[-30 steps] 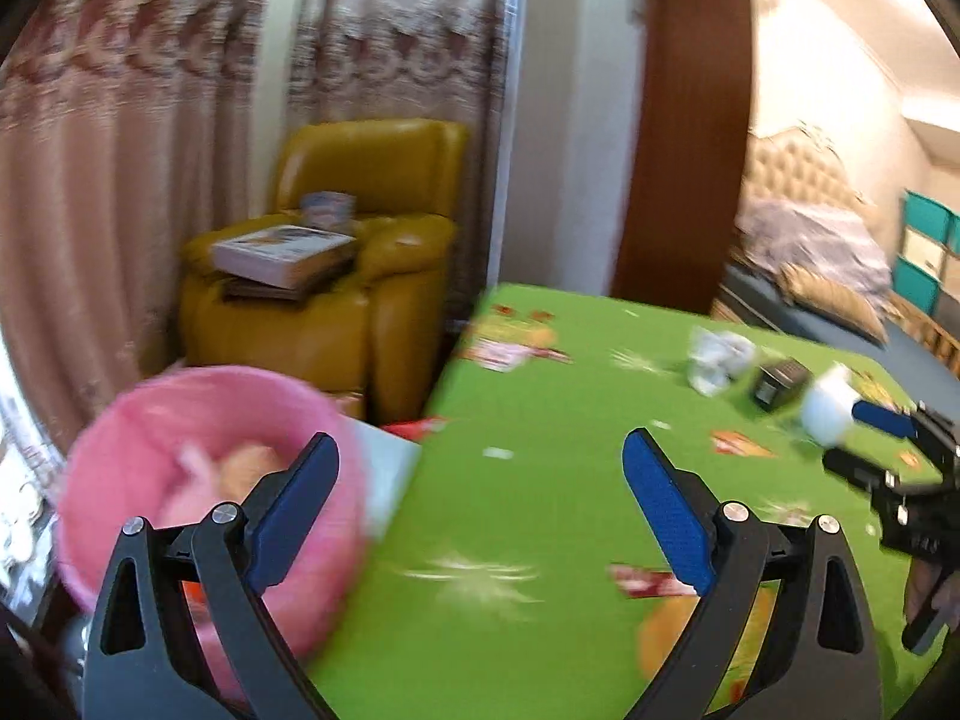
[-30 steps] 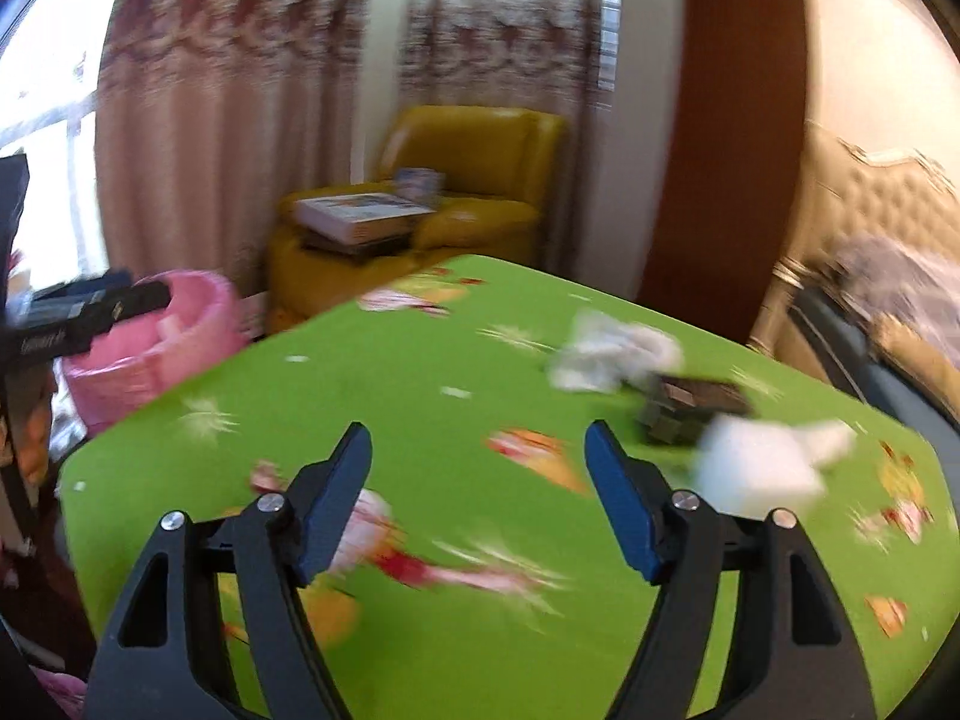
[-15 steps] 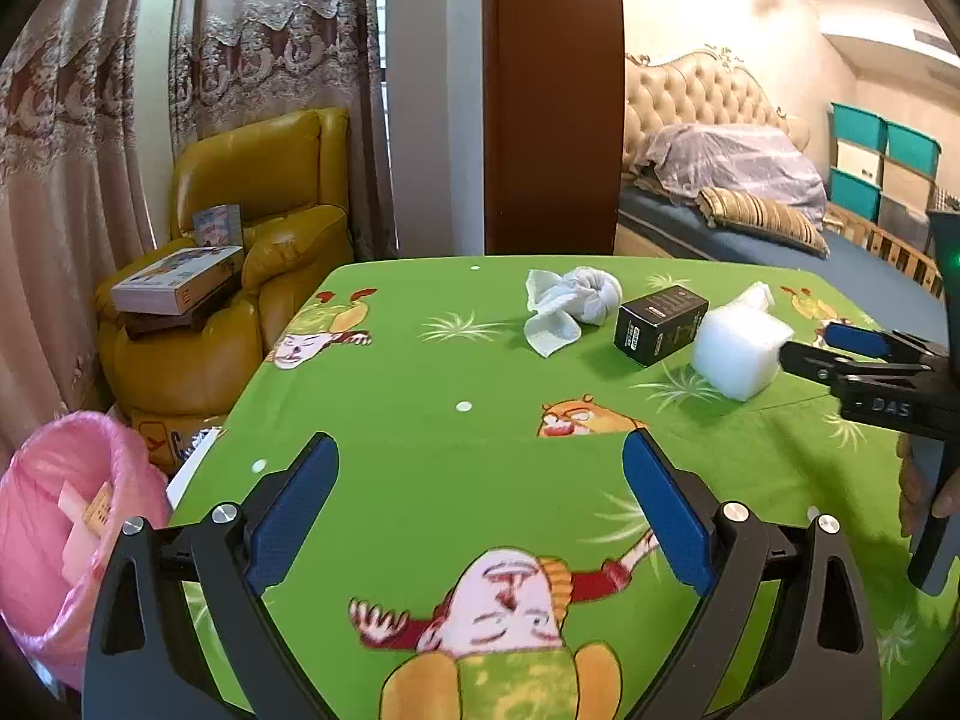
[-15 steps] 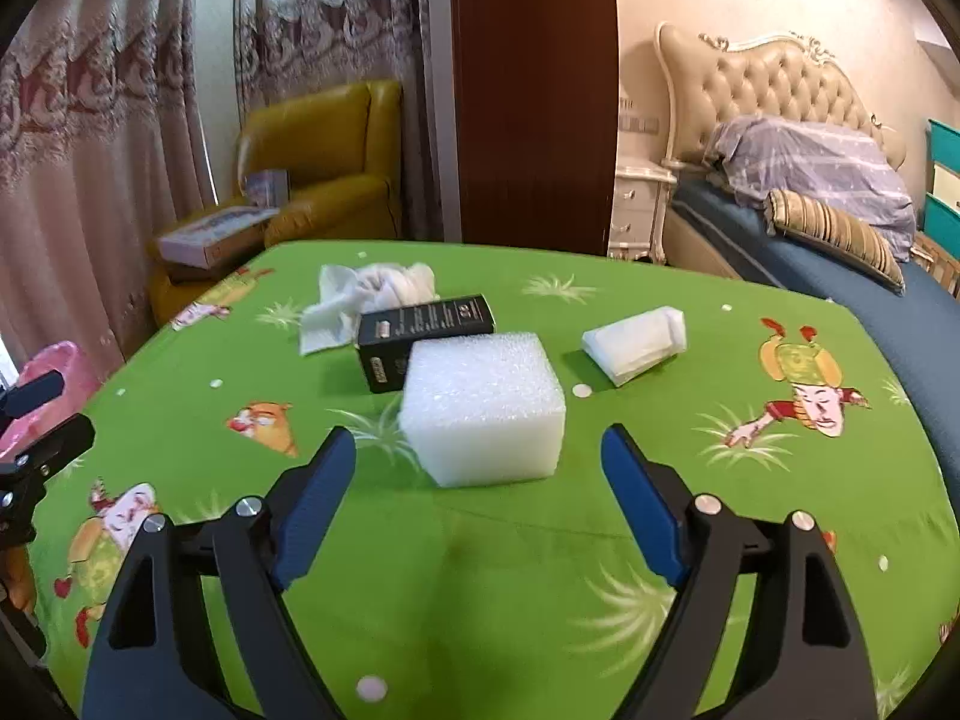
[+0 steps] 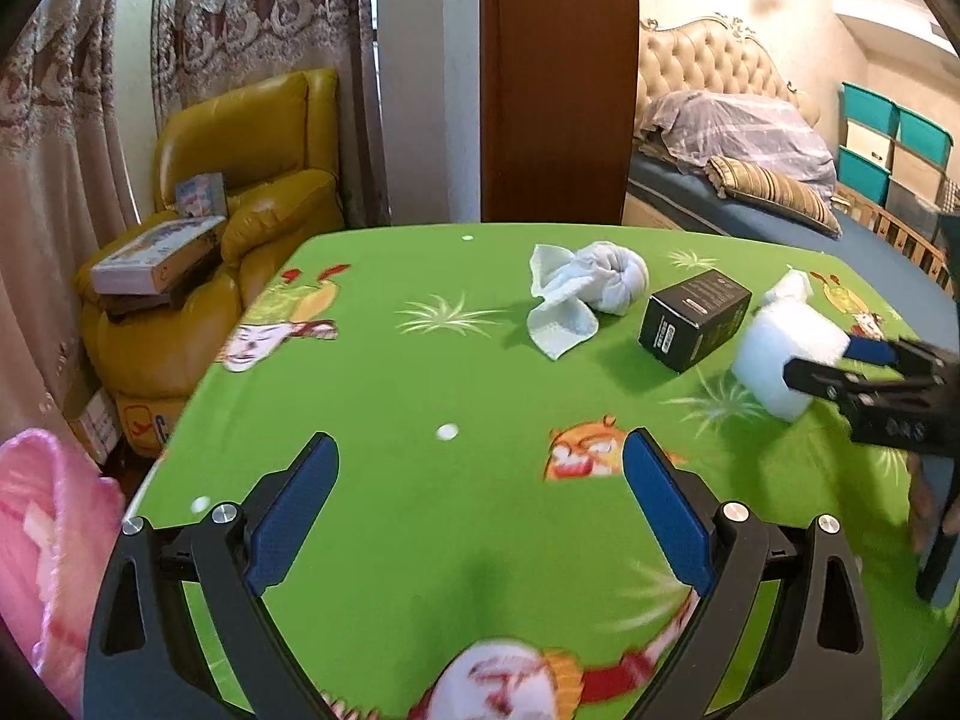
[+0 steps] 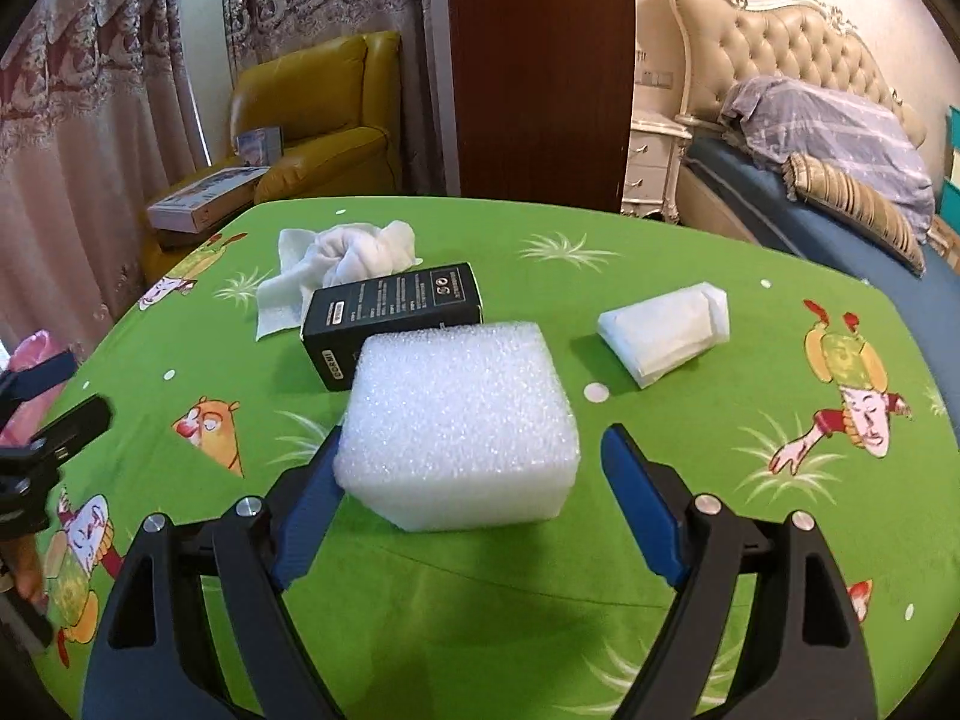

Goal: Collect trash
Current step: 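Grasp the white tissues with the left tool while the right tool grasps the white foam block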

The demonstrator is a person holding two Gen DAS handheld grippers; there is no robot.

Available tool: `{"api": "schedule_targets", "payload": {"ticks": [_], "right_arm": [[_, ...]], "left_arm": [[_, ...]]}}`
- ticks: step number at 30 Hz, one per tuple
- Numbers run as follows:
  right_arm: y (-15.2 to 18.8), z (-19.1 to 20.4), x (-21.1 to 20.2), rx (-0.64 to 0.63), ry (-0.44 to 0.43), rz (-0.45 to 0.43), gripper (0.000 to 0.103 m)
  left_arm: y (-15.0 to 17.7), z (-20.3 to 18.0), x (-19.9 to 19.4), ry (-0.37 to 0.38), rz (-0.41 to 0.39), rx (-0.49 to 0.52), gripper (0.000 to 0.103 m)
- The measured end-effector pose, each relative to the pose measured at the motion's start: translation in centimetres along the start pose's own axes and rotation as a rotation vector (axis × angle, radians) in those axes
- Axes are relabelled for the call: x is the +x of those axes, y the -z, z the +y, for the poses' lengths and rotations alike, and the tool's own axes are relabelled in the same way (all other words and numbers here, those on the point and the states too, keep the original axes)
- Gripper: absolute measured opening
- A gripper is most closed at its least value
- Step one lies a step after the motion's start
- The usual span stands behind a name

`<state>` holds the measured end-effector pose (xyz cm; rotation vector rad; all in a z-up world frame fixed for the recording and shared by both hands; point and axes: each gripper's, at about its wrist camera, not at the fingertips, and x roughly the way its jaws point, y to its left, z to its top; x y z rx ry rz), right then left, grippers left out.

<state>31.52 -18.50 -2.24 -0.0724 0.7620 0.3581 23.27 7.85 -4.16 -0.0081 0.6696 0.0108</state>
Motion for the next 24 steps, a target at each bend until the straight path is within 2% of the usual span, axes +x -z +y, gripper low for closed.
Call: {"api": "schedule_targets", "payload": {"ticks": [3,4,5,10,13,24], "right_arm": [[0.0,-0.1,0.2,0.006,-0.017,0.008,0.080],[0.1,-0.1,0.1,0.008,-0.030,0.004,0.069],[0.1,-0.1,-0.1,0.009,-0.034,-0.002,0.068],[0.4,-0.2,-1.6,0.023,-0.005,-0.079,0.066],[0.5,-0.5,-1.9,0.036,0.002,-0.096,0.066],[0.8,-3.1,-1.0,0.161,-0.033,-0.054,0.066]], "left_arm": [[-1.0,-0.6,1.5,0.017,0.010,-0.005,0.089],[-1.4,-0.8,1.9,0.017,0.009,-0.002,0.089],[-2.0,-1.1,2.5,0.013,0.007,0.008,0.089],[-4.5,-1.5,5.7,0.005,0.028,0.018,0.089],[-6.0,-2.1,8.0,0.007,0.036,0.021,0.089],[-9.8,-5.1,13.7,0.095,0.069,0.017,0.089]]}}
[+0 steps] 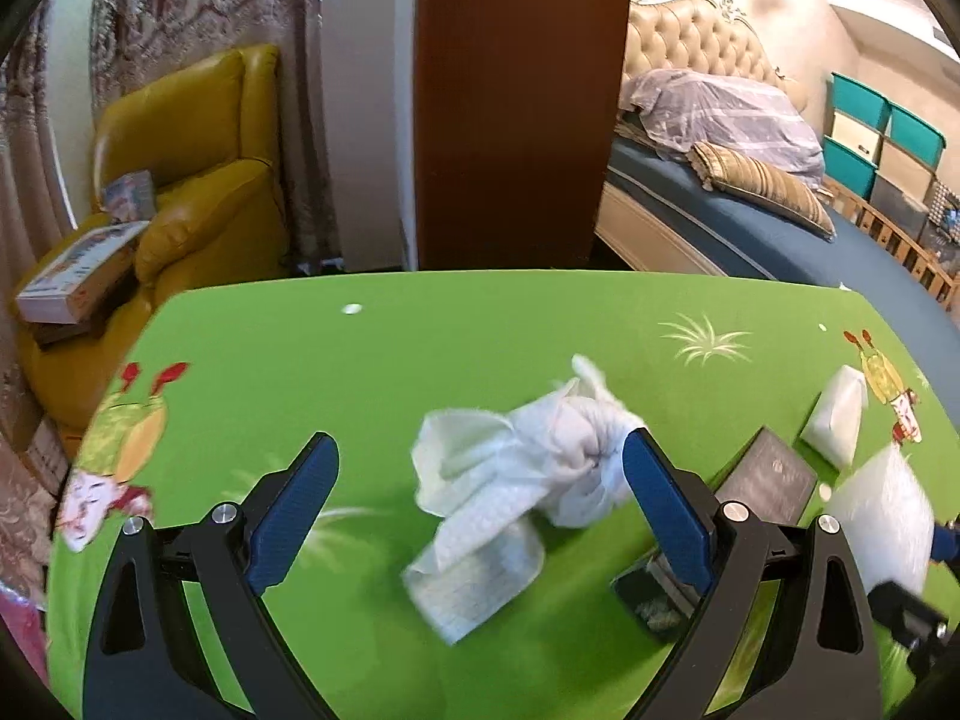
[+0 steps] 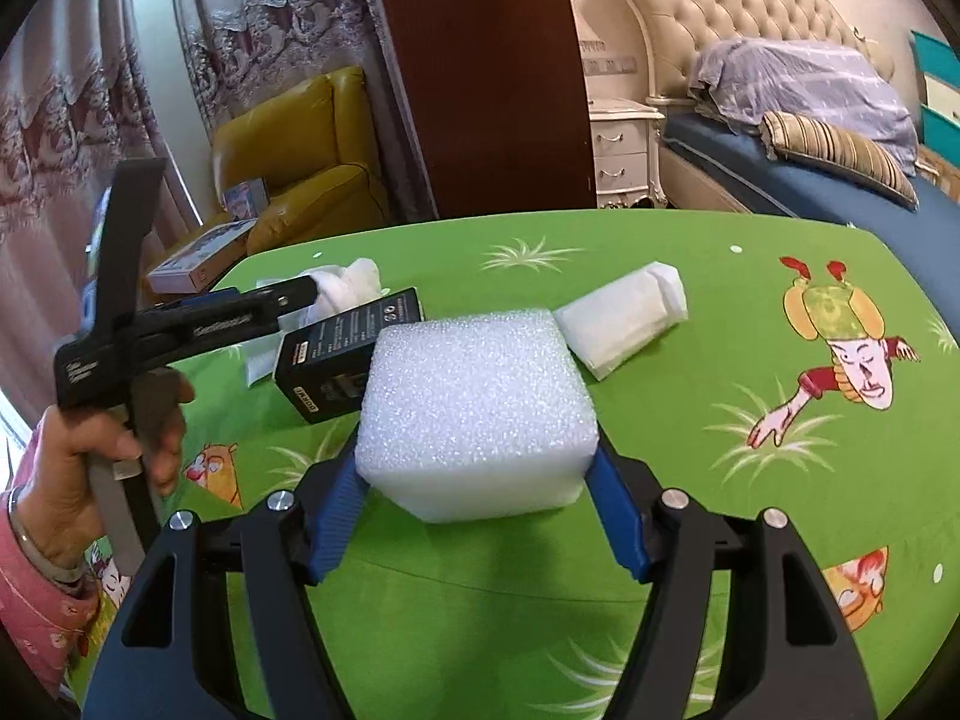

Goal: Collect trash
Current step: 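Grasp the white tissues with the left tool while the right tool grasps the white foam block, then carry the tissues and foam block to the pink wastebasket and release both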

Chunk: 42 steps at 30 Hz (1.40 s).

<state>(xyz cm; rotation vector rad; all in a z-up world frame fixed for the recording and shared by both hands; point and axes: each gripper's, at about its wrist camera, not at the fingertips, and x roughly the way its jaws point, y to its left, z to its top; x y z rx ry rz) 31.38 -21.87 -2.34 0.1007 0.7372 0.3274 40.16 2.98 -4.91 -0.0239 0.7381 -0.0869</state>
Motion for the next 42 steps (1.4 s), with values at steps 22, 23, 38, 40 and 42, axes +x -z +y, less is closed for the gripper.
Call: {"api": "schedule_targets", "payload": {"ticks": [22,23,38,40,42], "right_arm": [[0.2,0.0,-1.1,-0.002,0.023,-0.040,0.066],[0.2,0.3,-1.1,-0.013,0.029,-0.043,0.066],[2.8,4.7,-7.8,-0.152,0.072,-0.136,0.067],[3.6,5.3,-9.7,-0.157,0.060,-0.157,0.067],[4.7,6.4,-11.7,-0.172,0.049,-0.179,0.067]], "left_arm": [[1.7,-2.1,-7.4,0.015,-0.149,0.080,0.029],[2.0,-2.0,-8.1,0.008,-0.158,0.081,0.029],[10.4,-0.1,-19.9,-0.058,-0.249,0.062,0.029],[11.5,-0.1,-21.3,-0.047,-0.258,0.051,0.029],[12.7,-0.3,-22.8,-0.036,-0.272,0.047,0.029]]}}
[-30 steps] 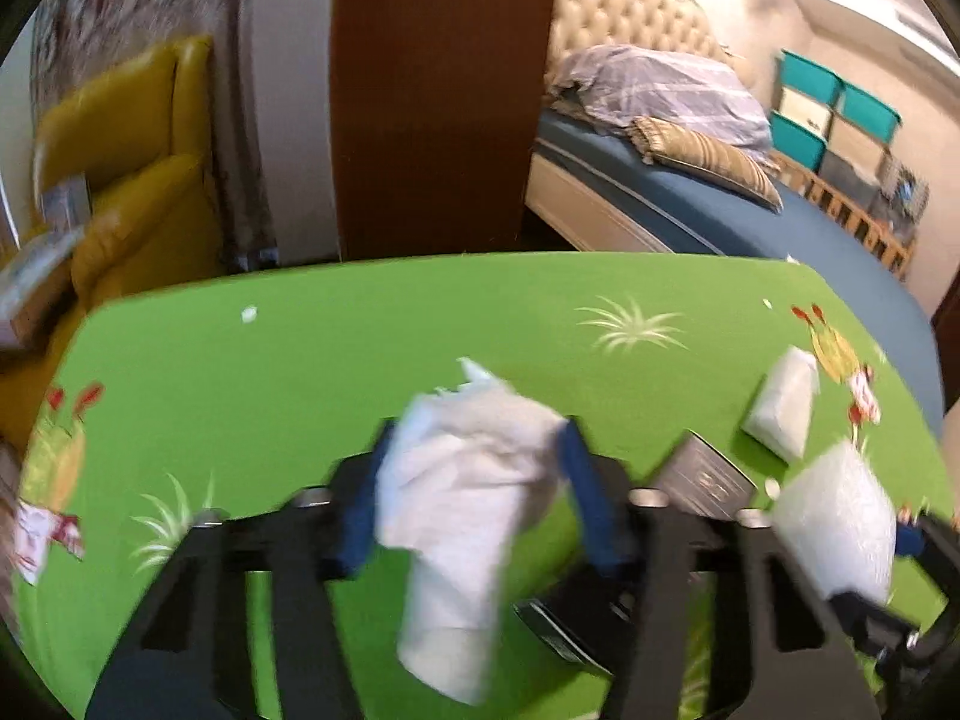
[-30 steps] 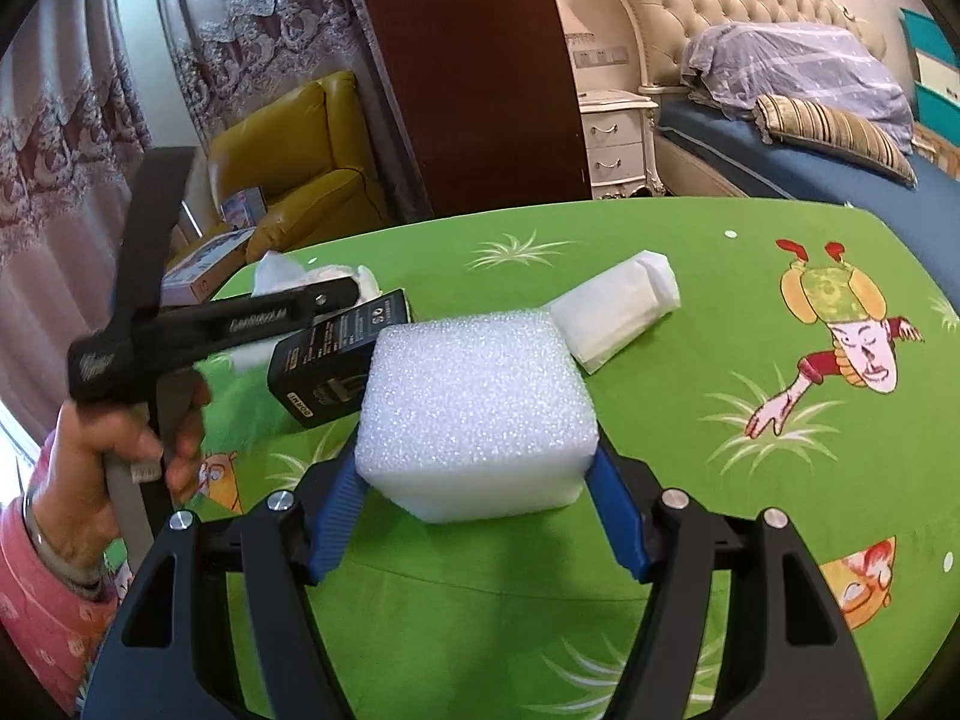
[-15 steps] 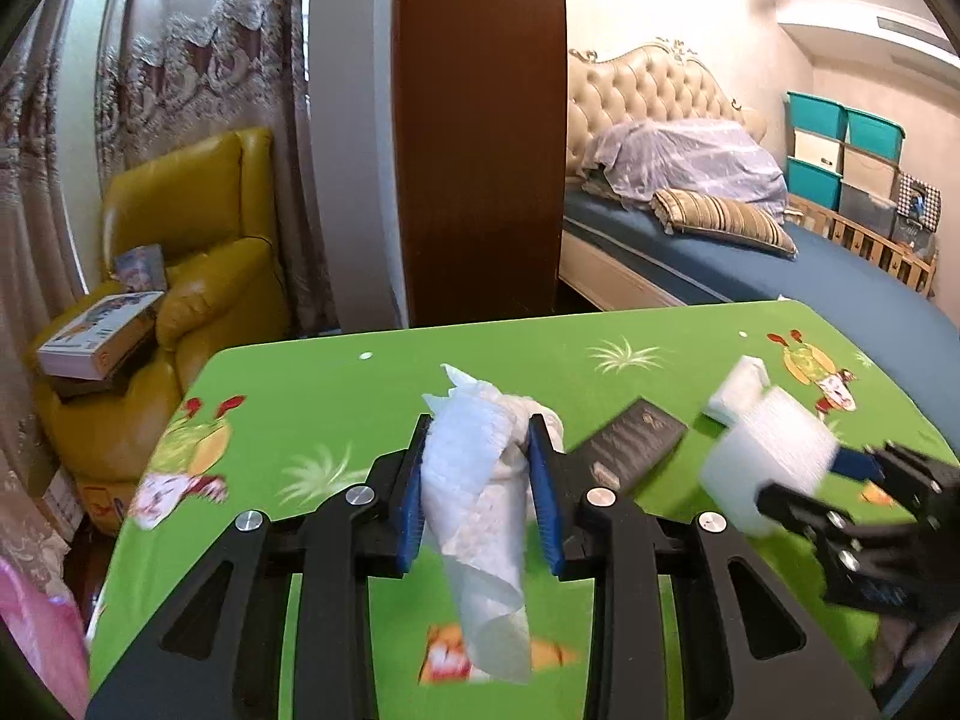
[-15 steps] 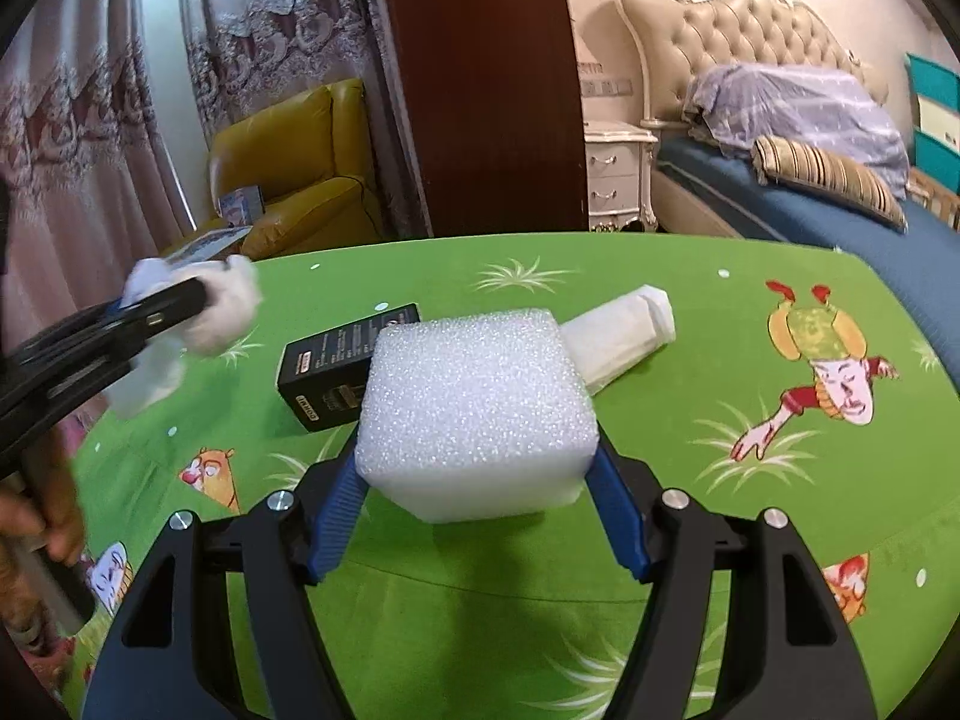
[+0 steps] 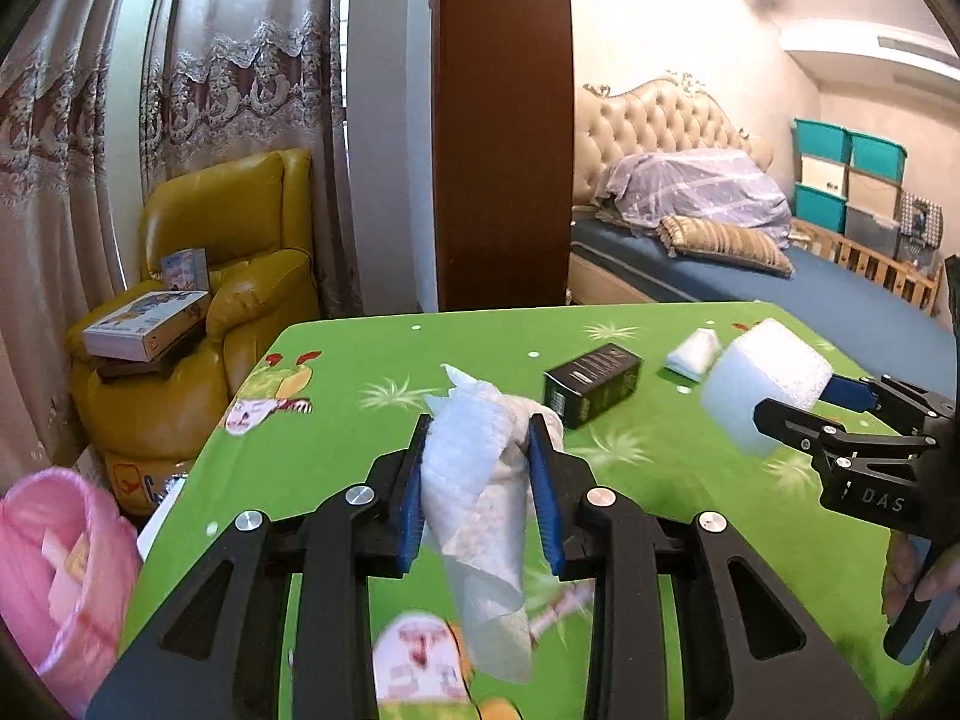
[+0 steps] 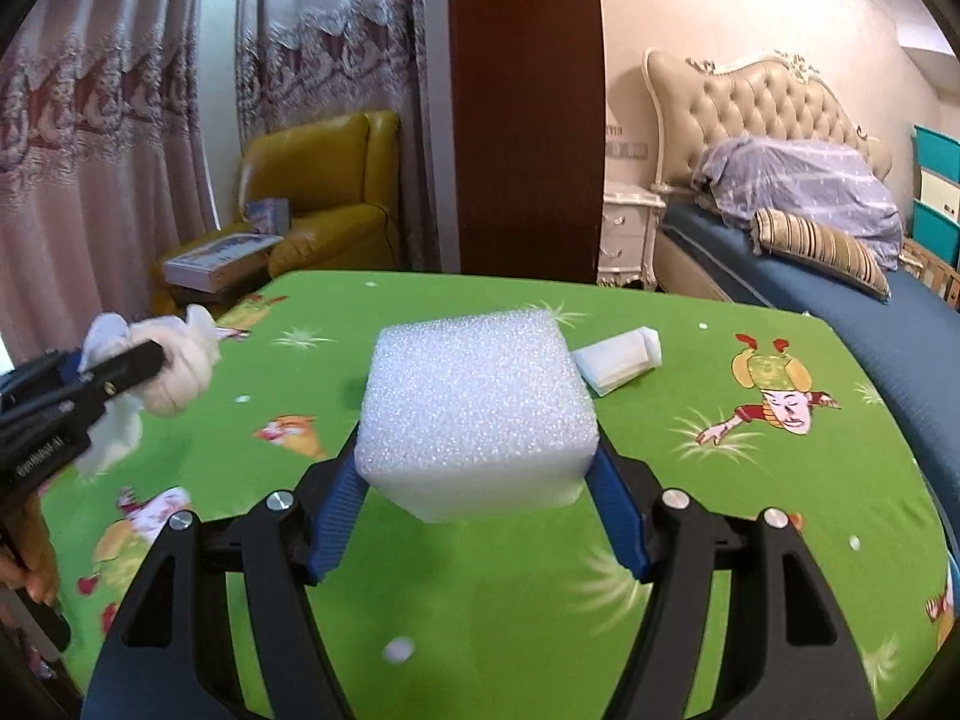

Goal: Collect trash
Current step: 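Carry the tissues and foam block to the pink wastebasket and release both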

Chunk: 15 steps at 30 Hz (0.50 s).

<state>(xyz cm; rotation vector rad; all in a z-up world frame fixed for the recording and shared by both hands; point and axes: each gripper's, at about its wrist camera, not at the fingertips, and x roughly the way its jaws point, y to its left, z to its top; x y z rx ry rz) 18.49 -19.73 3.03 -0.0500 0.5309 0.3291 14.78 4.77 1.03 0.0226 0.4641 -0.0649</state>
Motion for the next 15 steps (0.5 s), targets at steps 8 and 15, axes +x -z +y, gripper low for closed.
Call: {"api": "schedule_targets", "payload": {"ticks": [8,15], "right_arm": [[1.4,4.1,-7.1,-0.072,-0.039,-0.079,0.067],[1.9,5.7,-9.0,-0.078,-0.057,-0.077,0.067]], "left_arm": [[2.2,-0.9,-6.7,0.031,-0.058,0.004,0.029],[3.3,-0.6,-10.0,0.033,-0.090,0.025,0.029]]}}
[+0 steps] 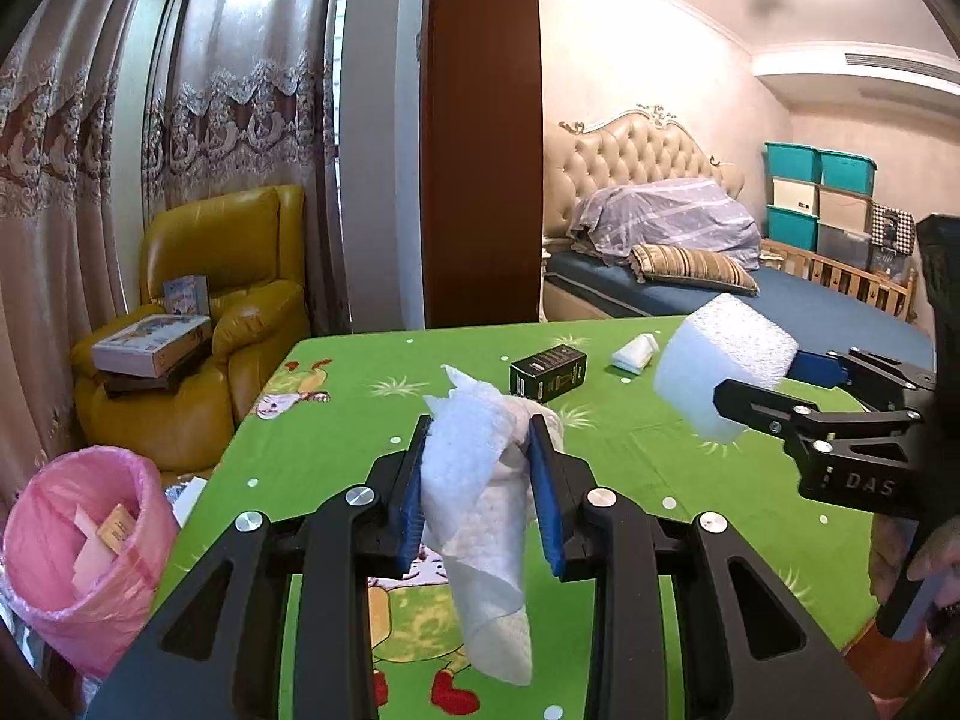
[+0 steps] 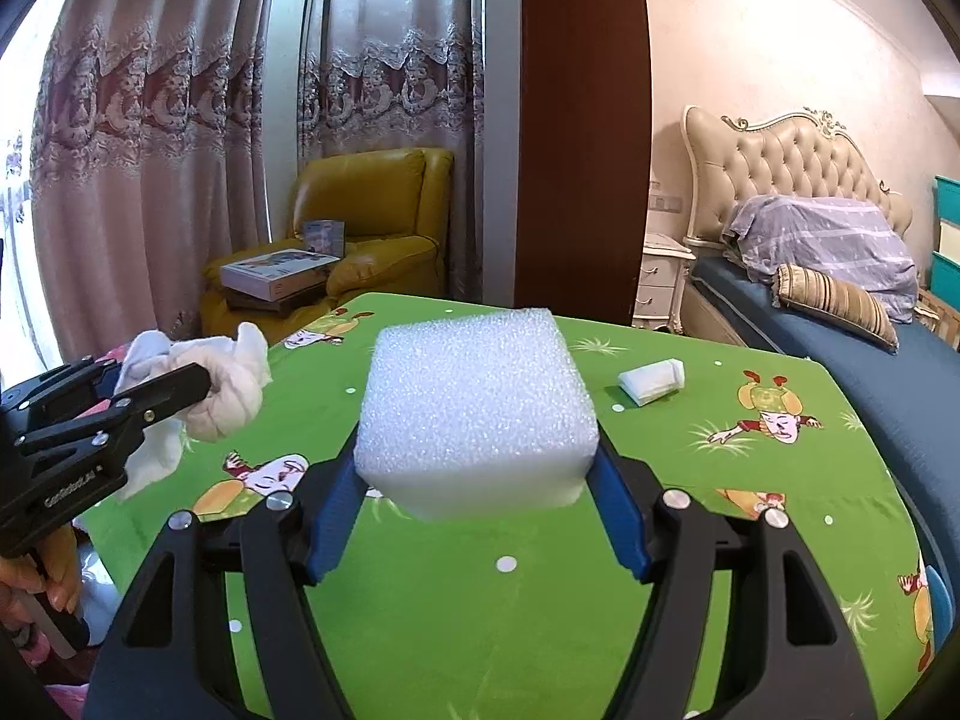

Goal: Collect trash
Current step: 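Carry the tissues and foam block to the pink wastebasket and release both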

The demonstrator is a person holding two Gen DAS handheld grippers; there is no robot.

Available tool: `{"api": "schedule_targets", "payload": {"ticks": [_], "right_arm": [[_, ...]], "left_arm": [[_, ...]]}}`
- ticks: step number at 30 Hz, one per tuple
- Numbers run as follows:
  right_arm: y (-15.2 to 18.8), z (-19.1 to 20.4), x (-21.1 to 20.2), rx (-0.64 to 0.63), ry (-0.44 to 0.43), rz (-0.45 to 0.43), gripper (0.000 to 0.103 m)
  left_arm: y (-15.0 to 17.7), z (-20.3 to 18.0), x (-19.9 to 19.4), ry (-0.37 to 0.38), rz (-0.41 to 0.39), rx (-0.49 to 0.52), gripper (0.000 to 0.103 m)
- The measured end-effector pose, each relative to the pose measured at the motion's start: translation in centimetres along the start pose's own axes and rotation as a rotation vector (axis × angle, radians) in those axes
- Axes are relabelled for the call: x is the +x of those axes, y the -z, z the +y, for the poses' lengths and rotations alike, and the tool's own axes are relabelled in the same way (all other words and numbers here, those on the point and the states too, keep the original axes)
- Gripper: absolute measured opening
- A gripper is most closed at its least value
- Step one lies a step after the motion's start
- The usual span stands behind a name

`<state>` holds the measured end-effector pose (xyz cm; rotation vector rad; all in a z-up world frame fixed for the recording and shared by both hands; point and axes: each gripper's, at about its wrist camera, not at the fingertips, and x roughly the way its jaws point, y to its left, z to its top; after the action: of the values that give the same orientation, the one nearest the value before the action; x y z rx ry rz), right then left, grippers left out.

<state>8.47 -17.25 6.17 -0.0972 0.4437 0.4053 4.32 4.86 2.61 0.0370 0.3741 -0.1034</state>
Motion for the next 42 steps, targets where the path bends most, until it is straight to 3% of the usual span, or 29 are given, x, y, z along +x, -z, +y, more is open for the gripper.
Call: {"api": "schedule_targets", "payload": {"ticks": [22,29,42], "right_arm": [[-0.4,6.0,2.2,-0.057,-0.086,0.030,0.067],[-1.4,9.2,3.6,-0.104,-0.135,0.023,0.067],[-2.8,18.7,7.6,-0.242,-0.323,0.036,0.067]], "left_arm": [[1.6,2.5,-2.8,-0.061,-0.013,0.003,0.029],[2.1,5.4,-3.3,-0.116,-0.002,-0.021,0.029],[3.8,13.7,-6.1,-0.262,0.008,-0.100,0.029]]}}
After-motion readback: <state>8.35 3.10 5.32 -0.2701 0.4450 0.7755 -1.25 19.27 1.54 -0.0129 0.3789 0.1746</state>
